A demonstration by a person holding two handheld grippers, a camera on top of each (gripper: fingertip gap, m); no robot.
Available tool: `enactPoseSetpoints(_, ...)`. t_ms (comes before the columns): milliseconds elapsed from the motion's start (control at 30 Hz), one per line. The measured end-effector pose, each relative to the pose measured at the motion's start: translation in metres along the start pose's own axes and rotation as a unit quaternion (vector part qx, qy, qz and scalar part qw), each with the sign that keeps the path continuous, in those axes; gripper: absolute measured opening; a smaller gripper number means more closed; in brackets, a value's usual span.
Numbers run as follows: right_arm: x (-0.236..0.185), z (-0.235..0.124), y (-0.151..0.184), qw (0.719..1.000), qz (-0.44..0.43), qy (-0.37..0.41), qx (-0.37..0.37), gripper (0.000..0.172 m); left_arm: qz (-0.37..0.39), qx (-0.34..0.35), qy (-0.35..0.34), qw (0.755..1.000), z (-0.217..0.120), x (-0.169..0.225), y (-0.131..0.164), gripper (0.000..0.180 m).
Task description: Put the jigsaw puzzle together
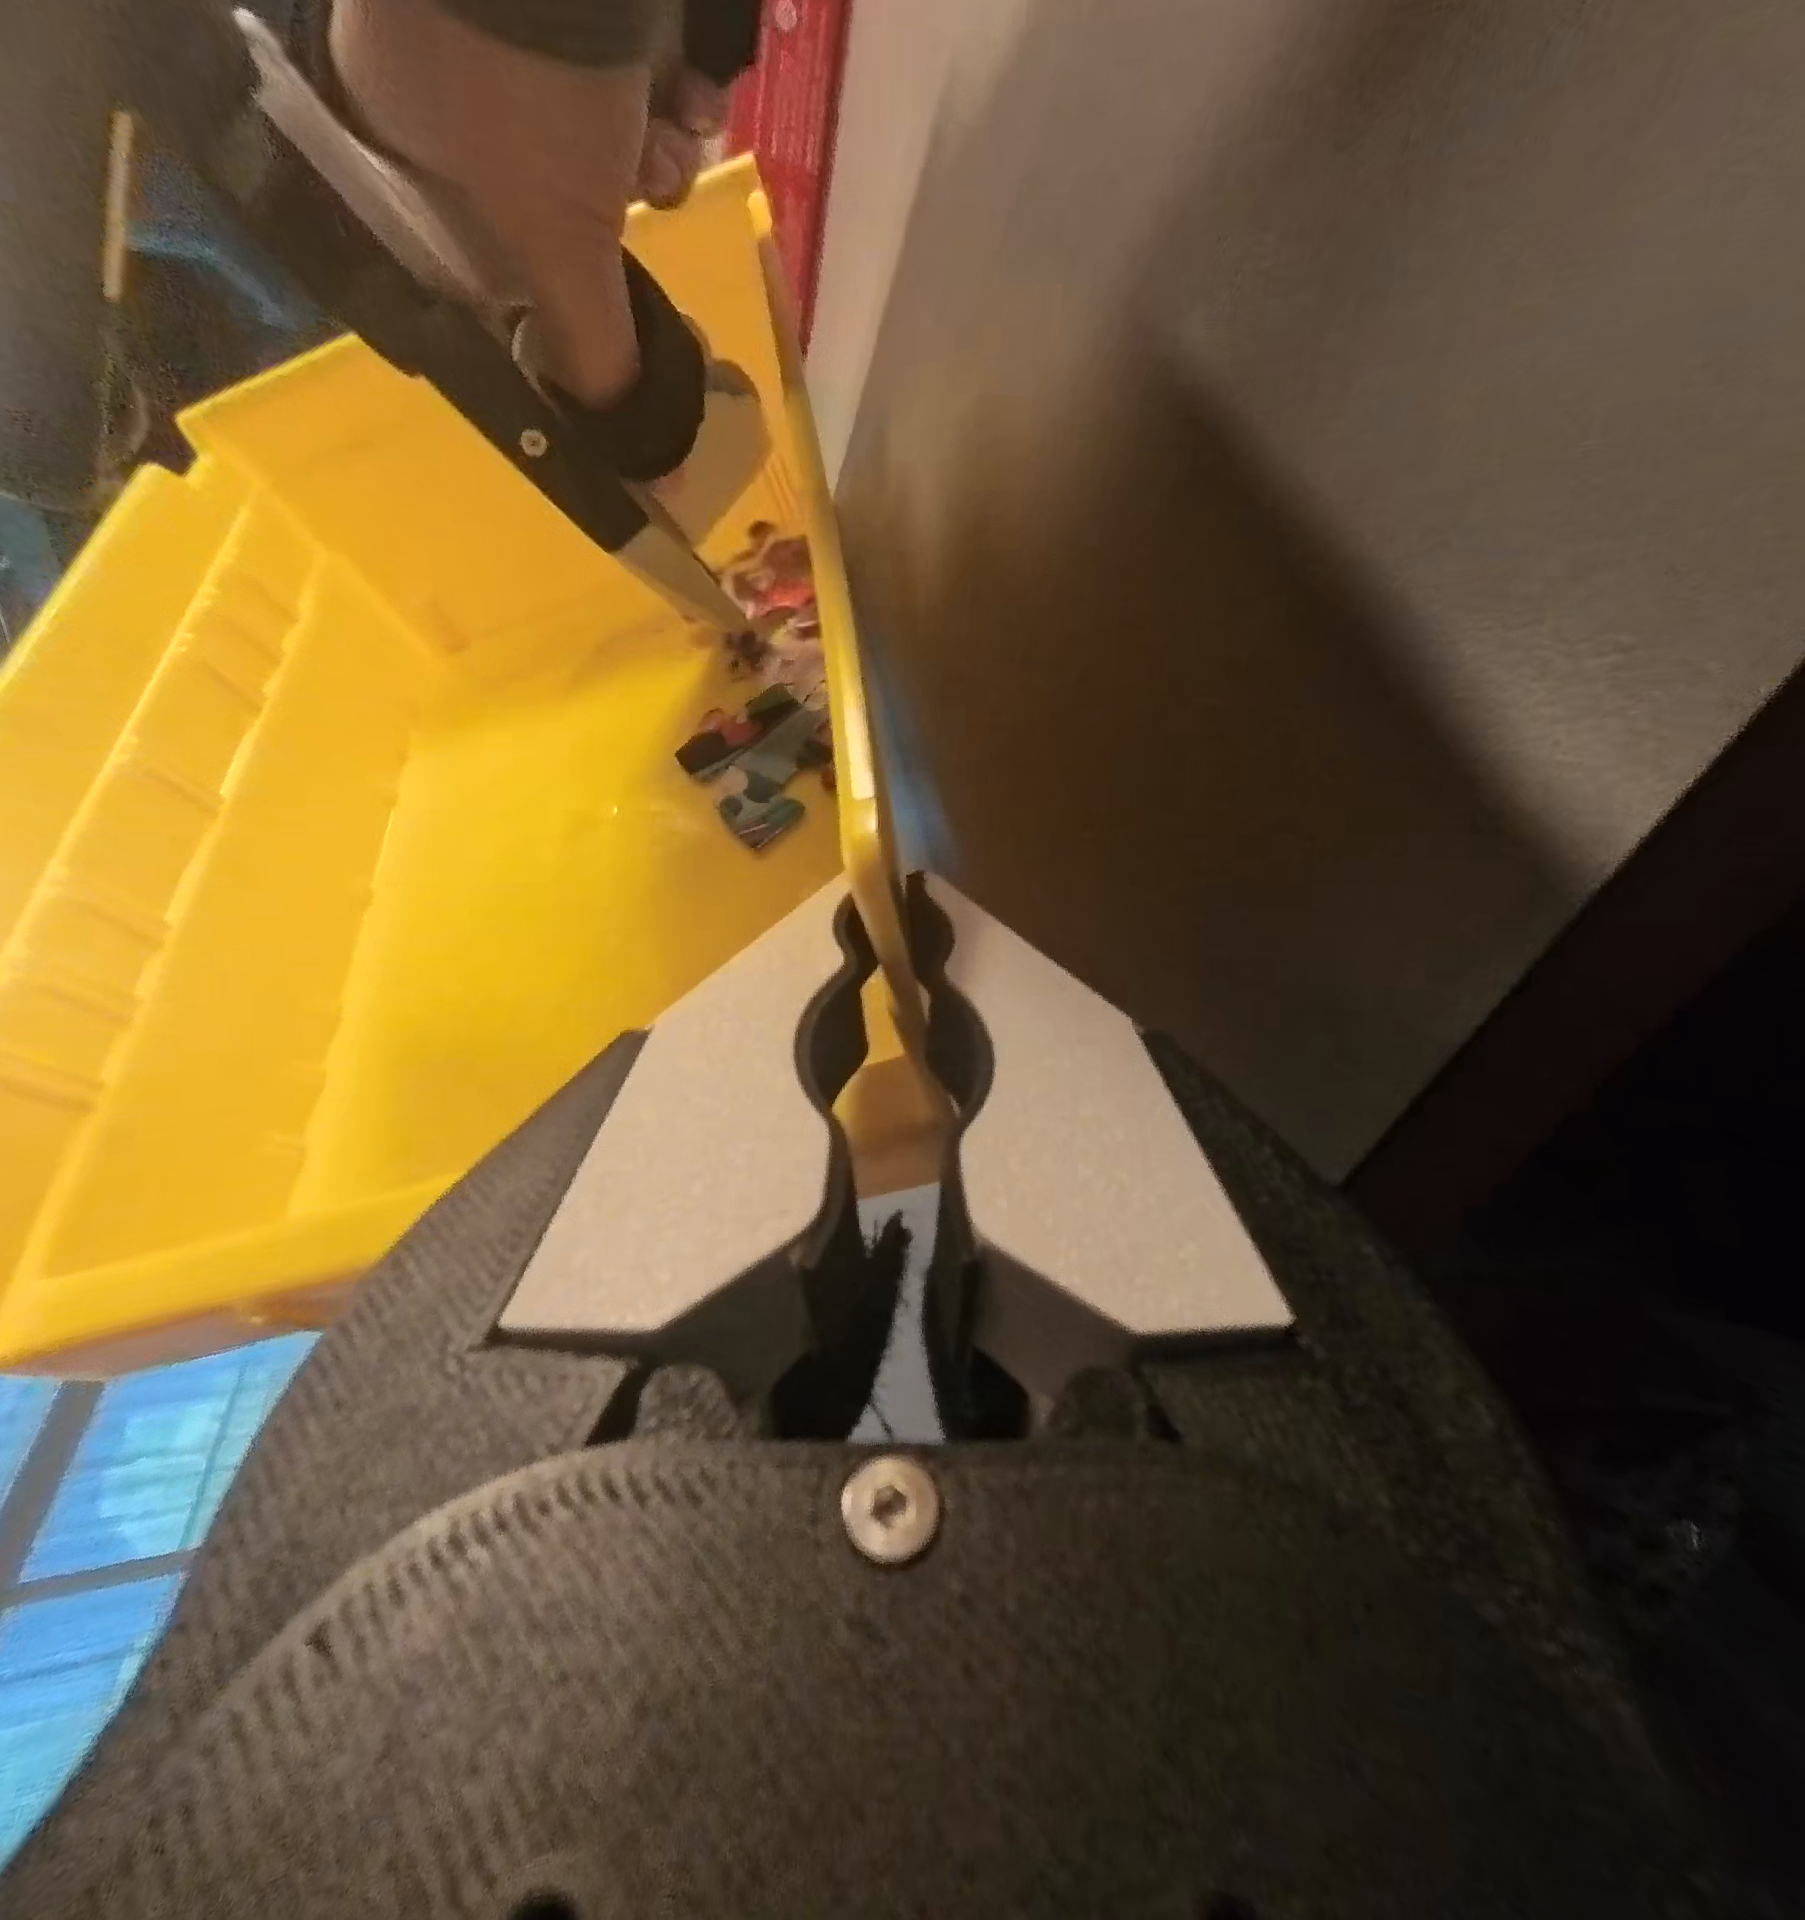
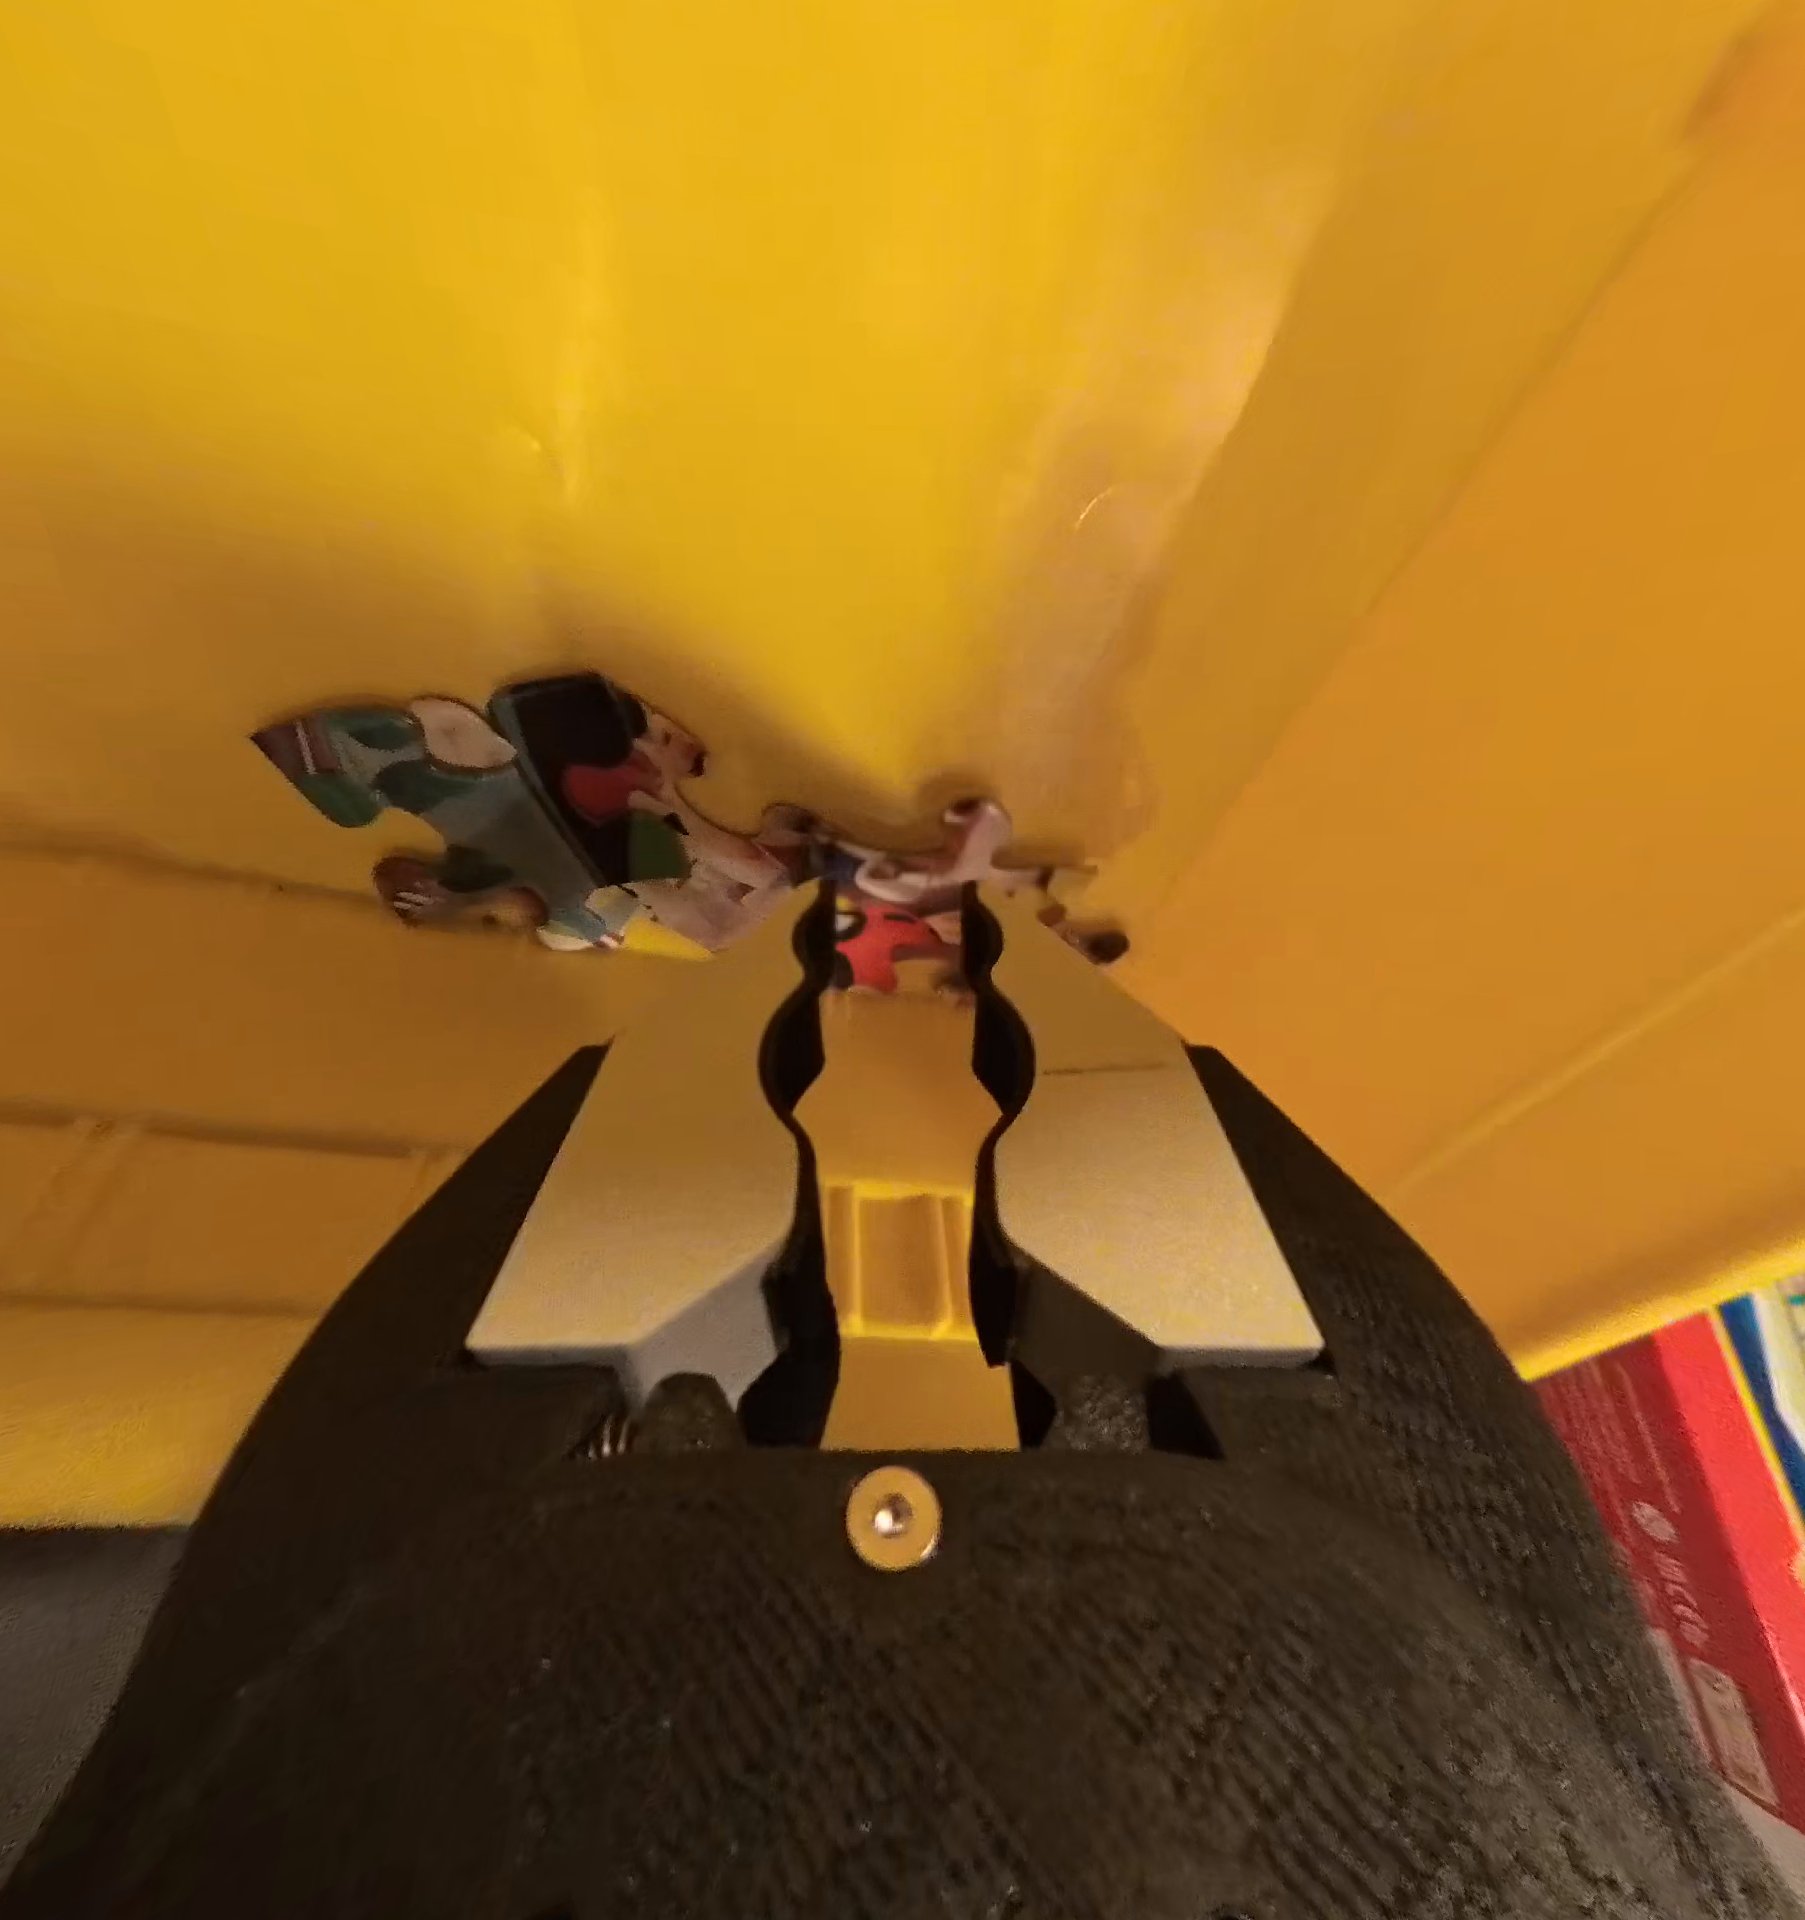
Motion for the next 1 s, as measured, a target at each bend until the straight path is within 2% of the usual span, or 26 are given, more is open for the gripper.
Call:
enactPoseSetpoints(100,-0.003,0.001,0.004,1.000,-0.007,-0.016,-0.018,0.044,-0.001,-0.001,0.003,1.000,0.000,0.001,0.000,0.004)
enactPoseSetpoints(200,0.000,-0.002,-0.001,0.997,-0.068,-0.011,-0.016,0.064,-0.003,-0.002,0.005,1.000,0.000,0.001,0.001,0.004)
enactPoseSetpoints(367,-0.008,-0.002,-0.013,0.984,-0.169,-0.043,-0.024,0.058,0.010,-0.002,0.005,1.000,0.000,0.001,0.000,0.004)
enactPoseSetpoints(533,0.000,0.006,-0.008,0.983,-0.160,-0.056,-0.073,0.062,0.022,-0.001,0.004,1.000,0.000,0.000,0.000,0.004)
enactPoseSetpoints(633,-0.007,0.008,0.003,0.977,-0.167,-0.088,-0.102,0.056,0.022,-0.001,0.003,1.000,0.000,0.001,-0.001,0.004)
enactPoseSetpoints(867,-0.011,-0.004,0.002,0.972,-0.154,-0.140,-0.108,0.046,0.023,0.004,0.002,1.000,-0.001,0.003,-0.001,0.004)
enactPoseSetpoints(1000,-0.008,-0.004,-0.003,0.970,-0.192,-0.120,-0.093,0.057,0.024,0.004,0.001,1.000,0.000,0.003,-0.001,0.004)
Point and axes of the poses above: each gripper's, where its closed fingertips meet, z out along the fingers, y out of its underside, x = y × z across the jaws, the point moved 3 cm from there along -z, back along the fingers, and after that the axes turned 6 degrees about -y, right-handed, at the moved point
